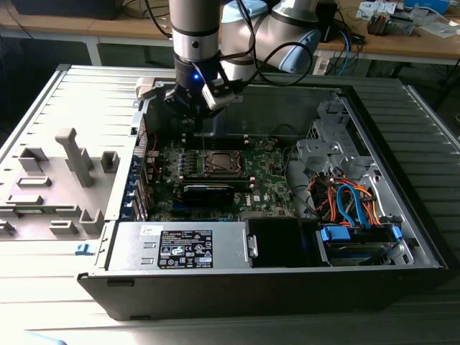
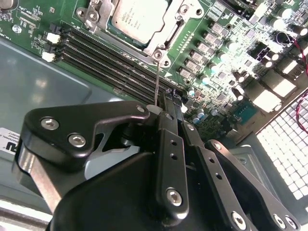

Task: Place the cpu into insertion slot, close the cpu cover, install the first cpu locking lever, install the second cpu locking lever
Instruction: 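Install the first cpu locking lever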

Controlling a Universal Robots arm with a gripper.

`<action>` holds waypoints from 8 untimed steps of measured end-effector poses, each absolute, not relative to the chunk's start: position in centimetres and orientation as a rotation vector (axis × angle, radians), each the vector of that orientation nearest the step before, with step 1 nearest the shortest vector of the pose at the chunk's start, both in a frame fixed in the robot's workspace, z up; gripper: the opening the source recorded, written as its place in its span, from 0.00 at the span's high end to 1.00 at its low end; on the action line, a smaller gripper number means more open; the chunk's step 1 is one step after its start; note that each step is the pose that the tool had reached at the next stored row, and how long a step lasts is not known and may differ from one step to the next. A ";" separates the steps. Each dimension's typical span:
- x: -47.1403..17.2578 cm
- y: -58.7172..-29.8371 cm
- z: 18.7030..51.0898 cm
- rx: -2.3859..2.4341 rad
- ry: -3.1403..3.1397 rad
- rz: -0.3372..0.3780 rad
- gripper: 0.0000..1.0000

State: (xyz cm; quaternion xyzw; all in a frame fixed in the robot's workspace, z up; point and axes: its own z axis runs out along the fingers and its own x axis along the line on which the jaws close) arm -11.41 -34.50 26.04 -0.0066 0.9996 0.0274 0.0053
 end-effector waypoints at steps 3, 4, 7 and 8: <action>-11.3 -34.5 26.0 -0.021 3.130 0.086 0.89; -11.3 -34.5 26.0 -0.021 3.130 0.086 0.89; -11.2 -34.5 26.0 -0.021 3.130 0.086 0.89; -11.1 -34.5 26.0 -0.021 3.130 0.086 0.89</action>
